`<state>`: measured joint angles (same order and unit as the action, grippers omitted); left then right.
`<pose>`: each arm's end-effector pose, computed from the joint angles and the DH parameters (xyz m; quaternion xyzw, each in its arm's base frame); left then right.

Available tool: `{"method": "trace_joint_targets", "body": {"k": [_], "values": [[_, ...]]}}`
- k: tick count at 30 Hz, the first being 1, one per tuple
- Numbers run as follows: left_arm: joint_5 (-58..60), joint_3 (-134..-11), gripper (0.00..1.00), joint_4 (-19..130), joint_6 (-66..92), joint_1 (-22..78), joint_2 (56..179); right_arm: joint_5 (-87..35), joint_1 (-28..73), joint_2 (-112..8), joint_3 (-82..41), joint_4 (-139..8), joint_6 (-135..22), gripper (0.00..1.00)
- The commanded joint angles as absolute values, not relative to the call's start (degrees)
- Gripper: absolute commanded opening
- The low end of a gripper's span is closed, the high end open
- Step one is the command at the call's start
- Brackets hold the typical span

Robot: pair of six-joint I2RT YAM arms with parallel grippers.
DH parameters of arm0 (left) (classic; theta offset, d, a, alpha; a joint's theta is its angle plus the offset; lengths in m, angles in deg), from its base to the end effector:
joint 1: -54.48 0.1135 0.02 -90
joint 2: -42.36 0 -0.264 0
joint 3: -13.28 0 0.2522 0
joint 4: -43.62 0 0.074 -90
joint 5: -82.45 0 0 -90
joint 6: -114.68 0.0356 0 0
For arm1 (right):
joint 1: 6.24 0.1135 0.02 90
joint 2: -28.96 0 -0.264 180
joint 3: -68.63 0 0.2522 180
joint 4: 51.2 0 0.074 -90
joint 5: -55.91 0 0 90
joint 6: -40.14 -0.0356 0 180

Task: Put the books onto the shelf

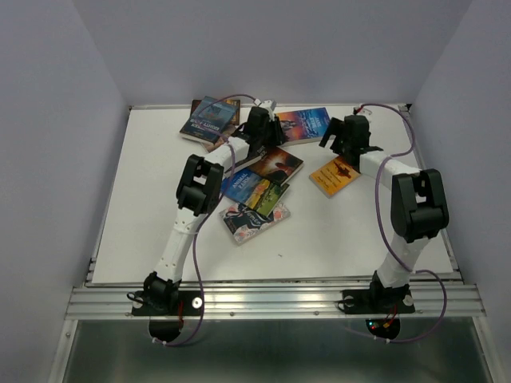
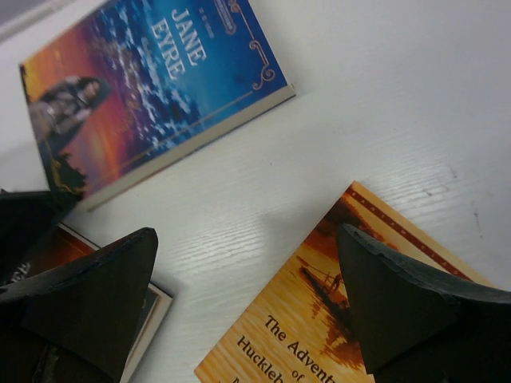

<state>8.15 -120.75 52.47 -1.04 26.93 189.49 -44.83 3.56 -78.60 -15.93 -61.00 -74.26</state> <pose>0.5167 -0.2804 0.1591 0.0895 0.8197 -0.3497 0.4447 0.4184 0.0655 0.2076 0.1555 0.8614 0.0616 0.4797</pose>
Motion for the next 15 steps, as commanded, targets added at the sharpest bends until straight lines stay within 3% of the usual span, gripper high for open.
{"method": "trace_joint_targets", "body": {"k": [1, 8, 15], "values": [[10.65, -118.78, 0.29, 57.29, 2.61, 21.87, 186.5, -45.61, 2.12, -72.73, -12.9, -59.07, -79.82, 1.0], [11.78, -125.2, 0.18, 58.79, 0.69, 20.46, 188.87, -44.9, 1.58, -67.28, -7.53, -59.16, -81.94, 1.0], [7.83, -120.37, 0.09, 57.82, -5.81, 14.32, 186.59, -40.87, -0.7, -67.09, -5.24, -59.69, -92.92, 1.0]]}}
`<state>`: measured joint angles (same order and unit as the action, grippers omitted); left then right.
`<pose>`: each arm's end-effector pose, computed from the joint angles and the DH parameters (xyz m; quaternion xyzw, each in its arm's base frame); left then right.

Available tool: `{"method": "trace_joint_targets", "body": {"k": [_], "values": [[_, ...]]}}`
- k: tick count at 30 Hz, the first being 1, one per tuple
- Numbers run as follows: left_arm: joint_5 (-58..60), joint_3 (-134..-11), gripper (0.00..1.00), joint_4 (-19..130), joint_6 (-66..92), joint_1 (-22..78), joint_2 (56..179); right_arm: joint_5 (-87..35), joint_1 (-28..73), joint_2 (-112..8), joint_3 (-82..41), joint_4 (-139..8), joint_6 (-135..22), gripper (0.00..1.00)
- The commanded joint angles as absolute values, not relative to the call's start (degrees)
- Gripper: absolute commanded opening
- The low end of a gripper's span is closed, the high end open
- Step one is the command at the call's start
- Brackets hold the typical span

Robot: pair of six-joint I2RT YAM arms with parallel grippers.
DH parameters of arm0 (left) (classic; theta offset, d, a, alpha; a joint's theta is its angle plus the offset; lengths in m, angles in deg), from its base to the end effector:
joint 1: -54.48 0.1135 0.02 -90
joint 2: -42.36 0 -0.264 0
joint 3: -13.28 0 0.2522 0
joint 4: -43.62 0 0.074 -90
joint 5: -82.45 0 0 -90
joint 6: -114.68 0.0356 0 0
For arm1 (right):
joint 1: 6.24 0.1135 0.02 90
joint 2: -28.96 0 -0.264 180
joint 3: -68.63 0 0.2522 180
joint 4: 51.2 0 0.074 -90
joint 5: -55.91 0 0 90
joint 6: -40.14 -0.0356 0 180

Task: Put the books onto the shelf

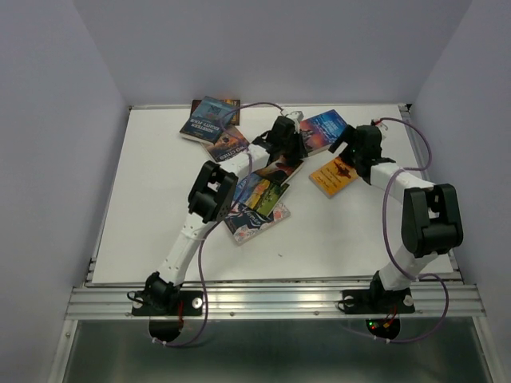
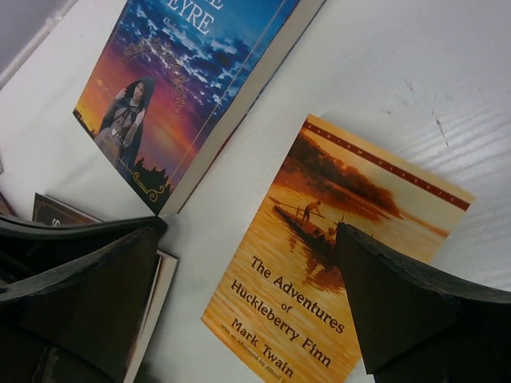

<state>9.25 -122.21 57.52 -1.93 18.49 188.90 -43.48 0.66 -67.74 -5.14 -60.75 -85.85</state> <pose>0.4679 -0.3525 0.1651 0.1465 0.8249 -0.3816 0.3905 0.3731 0.0393 0.2188 0.2575 0.8358 0.1085 0.4726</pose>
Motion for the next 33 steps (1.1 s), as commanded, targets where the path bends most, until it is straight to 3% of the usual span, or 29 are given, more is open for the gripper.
{"method": "trace_joint_targets", "body": {"k": [1, 8, 15, 21, 26, 33], "values": [[7.83, -119.93, 0.09, 57.73, -7.21, 13.88, 186.33, -39.9, -0.7, -68.06, -5.85, -59.78, -93.19, 1.0], [9.24, -111.58, 0.12, 57.82, -9.34, 12.2, 176.59, -36.2, -1.76, -75.97, -13.32, -59.78, -92.67, 1.0], [3.53, -109.21, 0.44, 60.81, -4.68, 15.45, 166.48, -30.05, -1.76, -83.96, -23.43, -59.86, -90.11, 1.0], [0.98, -103.85, 0.54, 60.02, -4.59, 20.63, 157.95, -29.51, -1.76, -91.79, -31.32, -64.6, -93.62, 0.99], [-1.31, -99.98, 0.56, 59.23, -5.29, 25.46, 153.2, -33.55, -1.23, -95.13, -33.37, -67.86, -96.52, 0.91], [-4.12, -96.2, 0.55, 58.79, -6.26, 28.99, 149.59, -35.76, -1.23, -99.0, -36.8, -70.5, -100.48, 0.68]]}}
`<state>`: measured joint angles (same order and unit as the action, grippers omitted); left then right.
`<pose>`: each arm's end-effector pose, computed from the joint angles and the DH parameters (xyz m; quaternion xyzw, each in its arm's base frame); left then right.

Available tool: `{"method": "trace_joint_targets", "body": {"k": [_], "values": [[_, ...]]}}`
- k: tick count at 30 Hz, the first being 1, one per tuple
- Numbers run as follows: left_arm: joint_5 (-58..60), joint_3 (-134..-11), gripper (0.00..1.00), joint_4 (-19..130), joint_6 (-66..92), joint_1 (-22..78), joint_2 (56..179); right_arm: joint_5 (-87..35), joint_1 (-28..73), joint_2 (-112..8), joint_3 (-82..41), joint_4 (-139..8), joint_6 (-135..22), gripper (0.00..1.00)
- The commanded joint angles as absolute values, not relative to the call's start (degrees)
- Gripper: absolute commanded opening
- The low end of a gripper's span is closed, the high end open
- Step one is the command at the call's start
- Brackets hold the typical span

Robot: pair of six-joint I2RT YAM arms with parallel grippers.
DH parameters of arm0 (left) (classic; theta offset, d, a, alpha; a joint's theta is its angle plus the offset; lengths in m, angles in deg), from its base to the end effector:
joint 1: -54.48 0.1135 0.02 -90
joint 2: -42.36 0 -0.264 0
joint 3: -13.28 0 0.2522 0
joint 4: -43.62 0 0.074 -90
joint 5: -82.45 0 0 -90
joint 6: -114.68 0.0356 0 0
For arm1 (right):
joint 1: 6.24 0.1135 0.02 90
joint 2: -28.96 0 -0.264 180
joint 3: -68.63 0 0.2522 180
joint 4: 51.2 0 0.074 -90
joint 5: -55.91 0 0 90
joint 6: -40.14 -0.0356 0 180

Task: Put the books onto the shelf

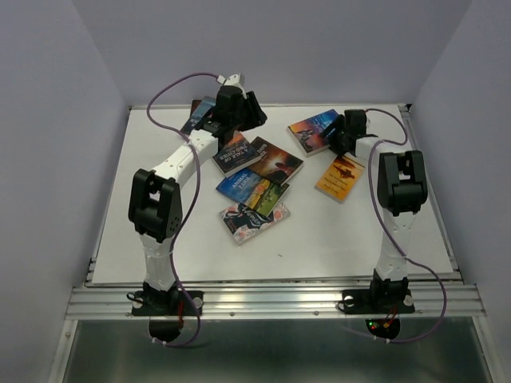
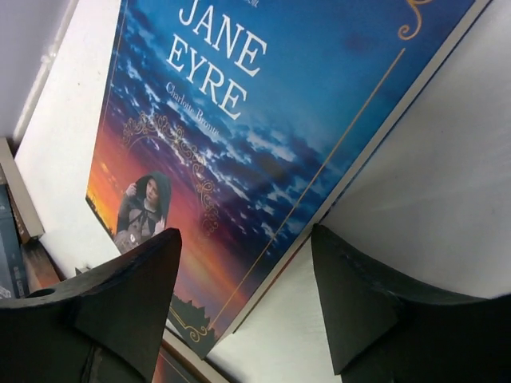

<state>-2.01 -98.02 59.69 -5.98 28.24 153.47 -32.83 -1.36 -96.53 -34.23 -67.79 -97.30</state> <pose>0.4223 -0.2120 0.3307 -0.0016 0.7976 -0.3207 0.5109 0.4891 0.0425 0.1621 0.3235 0.8435 0.1979 0.3805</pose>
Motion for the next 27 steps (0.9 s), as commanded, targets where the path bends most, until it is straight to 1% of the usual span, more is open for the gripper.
{"method": "trace_joint_targets", "body": {"k": [1, 3, 5, 6, 7, 9, 10, 13, 14, 23, 25, 27], "values": [[-4.47, -95.76, 0.55, 58.7, -6.44, 29.51, 149.15, -36.11, -1.23, -99.35, -36.8, -70.59, -101.09, 0.58], [-4.56, -94.7, 0.53, 58.61, -6.44, 29.87, 148.18, -36.81, -1.23, -100.14, -36.88, -70.94, -102.15, 0.51], [-4.82, -93.74, 0.53, 58.35, -6.35, 30.13, 147.31, -37.25, -1.23, -100.85, -37.41, -71.73, -102.59, 0.4], [-4.82, -93.47, 0.53, 58.0, -6.26, 30.13, 147.13, -37.43, -1.23, -101.11, -37.59, -71.82, -102.68, 0.37], [-4.82, -93.21, 0.52, 57.91, -6.26, 30.13, 147.04, -37.52, -1.23, -101.64, -37.59, -72.08, -102.86, 0.31], [-4.91, -92.77, 0.52, 57.91, -6.09, 30.13, 146.77, -38.83, -1.23, -101.73, -37.5, -72.17, -102.95, 0.25], [-4.83, -92.68, 0.52, 57.91, -6.0, 30.22, 146.77, -39.27, -1.23, -101.73, -37.41, -72.26, -102.95, 0.2], [-5.35, -91.98, 0.52, 58.17, -5.47, 30.39, 146.16, -41.12, -1.23, -101.47, -37.41, -72.26, -102.25, 0.08], [-5.7, -91.54, 0.52, 58.17, -5.3, 30.48, 145.98, -41.73, -1.23, -101.38, -37.5, -72.26, -101.37, 0.01], [-6.93, -90.04, 0.52, 58.88, -2.05, 30.92, 144.4, -40.16, -6.14, -103.75, -42.68, -73.93, -87.76, 0.01], [-6.76, -89.69, 0.52, 58.88, -1.52, 30.92, 144.4, -34.37, -6.15, -105.07, -46.63, -74.89, -79.86, 0.01], [-6.5, -89.52, 0.52, 58.96, -0.73, 30.92, 144.49, -26.31, -5.2, -104.72, -48.83, -75.51, -72.14, 0.03]]}}
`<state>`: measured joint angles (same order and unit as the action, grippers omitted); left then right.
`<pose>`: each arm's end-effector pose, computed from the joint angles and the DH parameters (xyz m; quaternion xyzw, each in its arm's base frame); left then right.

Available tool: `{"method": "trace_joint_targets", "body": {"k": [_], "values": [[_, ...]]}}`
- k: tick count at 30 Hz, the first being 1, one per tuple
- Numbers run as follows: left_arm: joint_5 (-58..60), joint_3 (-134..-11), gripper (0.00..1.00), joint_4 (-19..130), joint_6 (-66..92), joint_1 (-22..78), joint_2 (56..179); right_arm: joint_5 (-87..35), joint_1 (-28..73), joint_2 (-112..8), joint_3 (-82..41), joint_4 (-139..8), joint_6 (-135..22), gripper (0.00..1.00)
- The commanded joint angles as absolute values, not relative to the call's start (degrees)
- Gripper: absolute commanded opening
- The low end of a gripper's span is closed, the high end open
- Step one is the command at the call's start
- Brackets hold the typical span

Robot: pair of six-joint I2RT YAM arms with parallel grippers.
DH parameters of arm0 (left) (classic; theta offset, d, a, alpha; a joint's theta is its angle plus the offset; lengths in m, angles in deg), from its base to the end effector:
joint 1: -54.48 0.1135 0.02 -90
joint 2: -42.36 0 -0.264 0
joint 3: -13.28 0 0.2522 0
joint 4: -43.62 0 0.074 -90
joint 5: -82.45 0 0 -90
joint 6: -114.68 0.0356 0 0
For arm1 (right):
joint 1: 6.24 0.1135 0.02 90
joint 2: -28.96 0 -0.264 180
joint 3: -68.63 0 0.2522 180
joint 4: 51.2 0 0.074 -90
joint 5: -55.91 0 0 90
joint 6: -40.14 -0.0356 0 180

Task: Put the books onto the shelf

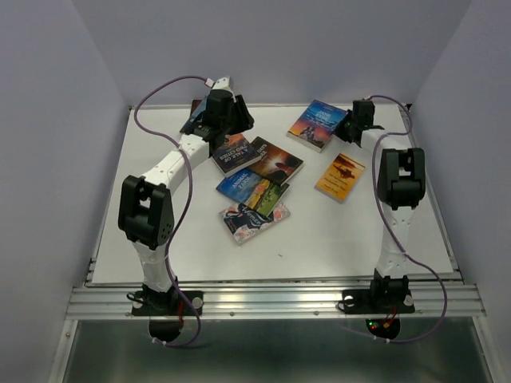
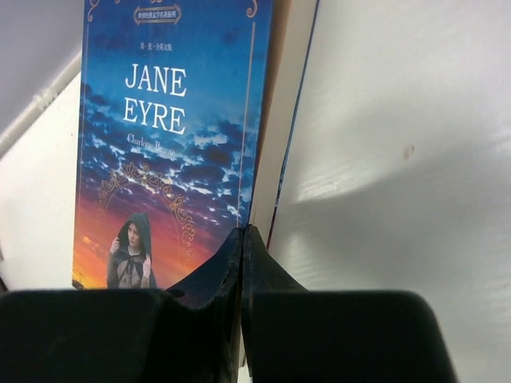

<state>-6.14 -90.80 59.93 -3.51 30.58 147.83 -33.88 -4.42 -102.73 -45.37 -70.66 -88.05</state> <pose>0.4083 -0.1819 0.3285 -0.0230 0.8071 -0.2679 0.5256 0.5230 0.0167 0.1678 0.2787 0.8510 0.1538 0.4176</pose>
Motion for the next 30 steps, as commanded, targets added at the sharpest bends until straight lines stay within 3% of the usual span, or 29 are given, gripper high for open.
{"method": "trace_joint_targets", "body": {"k": [1, 6, 8, 10, 12, 17, 25, 30], "values": [[-6.41, -89.43, 0.52, 59.05, -0.46, 30.92, 144.4, -26.18, -4.4, -103.06, -48.84, -75.51, -70.36, 0.03], [-5.79, -88.9, 0.52, 59.05, -0.2, 30.92, 144.05, -36.7, -1.14, -98.75, -50.41, -77.53, -65.15, 0.13], [-5.44, -88.72, 0.52, 58.96, -0.28, 30.92, 143.87, -40.23, 0.61, -98.39, -52.52, -79.54, -65.42, 0.36], [-5.18, -87.93, 0.52, 58.7, -0.37, 30.92, 143.35, -42.87, 1.4, -98.65, -54.8, -80.52, -64.89, 0.41], [-5.18, -87.32, 0.52, 58.61, -0.28, 30.92, 142.99, -45.85, 3.33, -99.79, -56.21, -81.74, -64.54, 0.53], [-5.61, -86.79, 0.52, 58.61, 0.07, 30.92, 142.47, -44.29, 7.81, -104.62, -64.1, -82.71, -61.21, 0.58], [-5.18, -85.65, 0.52, 58.61, 0.59, 30.92, 141.24, -43.84, 11.77, -118.06, -82.11, -83.6, -61.11, 0.58], [-5.35, -84.33, 0.52, 58.61, 0.86, 31.01, 140.18, -46.22, 13.01, -123.61, -85.84, -83.33, -55.24, 0.59]]}}
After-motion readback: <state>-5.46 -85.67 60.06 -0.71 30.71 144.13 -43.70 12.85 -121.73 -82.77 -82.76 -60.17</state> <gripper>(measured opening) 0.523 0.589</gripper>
